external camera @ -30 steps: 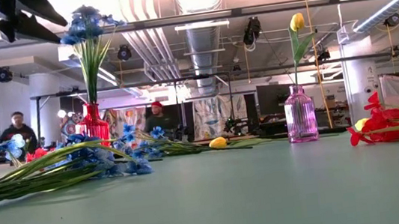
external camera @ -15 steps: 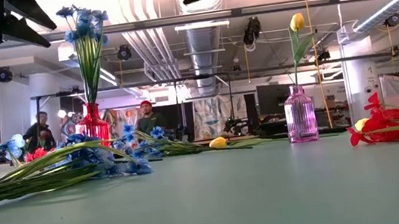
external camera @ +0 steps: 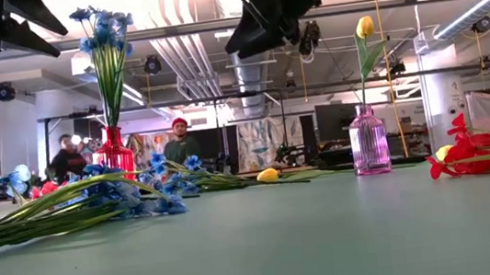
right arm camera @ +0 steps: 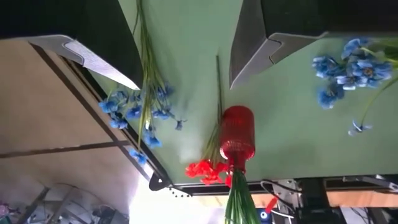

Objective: Sort flowers into vase by color
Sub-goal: Put the bottom red flower into the green vase

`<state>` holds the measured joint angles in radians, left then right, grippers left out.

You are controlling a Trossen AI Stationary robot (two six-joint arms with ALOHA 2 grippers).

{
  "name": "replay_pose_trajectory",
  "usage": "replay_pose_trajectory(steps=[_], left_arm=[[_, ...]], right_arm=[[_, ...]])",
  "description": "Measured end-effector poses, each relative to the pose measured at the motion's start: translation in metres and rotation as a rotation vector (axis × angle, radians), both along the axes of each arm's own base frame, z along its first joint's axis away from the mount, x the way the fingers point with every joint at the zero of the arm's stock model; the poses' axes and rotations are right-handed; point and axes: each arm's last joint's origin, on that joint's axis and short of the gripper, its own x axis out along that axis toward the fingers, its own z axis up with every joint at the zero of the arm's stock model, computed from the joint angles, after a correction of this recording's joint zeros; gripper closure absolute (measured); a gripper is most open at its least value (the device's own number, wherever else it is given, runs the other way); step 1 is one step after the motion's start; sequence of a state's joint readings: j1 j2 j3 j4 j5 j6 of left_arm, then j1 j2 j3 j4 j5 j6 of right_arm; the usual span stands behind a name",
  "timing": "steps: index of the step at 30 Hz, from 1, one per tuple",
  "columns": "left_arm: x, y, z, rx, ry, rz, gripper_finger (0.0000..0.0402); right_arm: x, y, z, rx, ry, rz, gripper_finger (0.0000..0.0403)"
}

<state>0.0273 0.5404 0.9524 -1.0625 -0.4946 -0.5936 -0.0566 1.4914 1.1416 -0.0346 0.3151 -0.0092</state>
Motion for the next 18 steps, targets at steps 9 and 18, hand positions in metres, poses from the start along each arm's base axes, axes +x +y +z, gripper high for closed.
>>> replay_pose_trajectory(steps=[9, 18], left_arm=[[-0.003, 0.003, -0.002, 0.072, 0.007, 0.084, 0.0125], [-0.009, 0.005, 0.000, 0.195, 0.036, 0.155, 0.0125]], right_arm=[[-0.002, -0.003, -0.016, 0.017, -0.043, -0.022, 0.0112], [0.030, -0.029, -0.032, -0.013, -0.009, -0.075, 0.0103]])
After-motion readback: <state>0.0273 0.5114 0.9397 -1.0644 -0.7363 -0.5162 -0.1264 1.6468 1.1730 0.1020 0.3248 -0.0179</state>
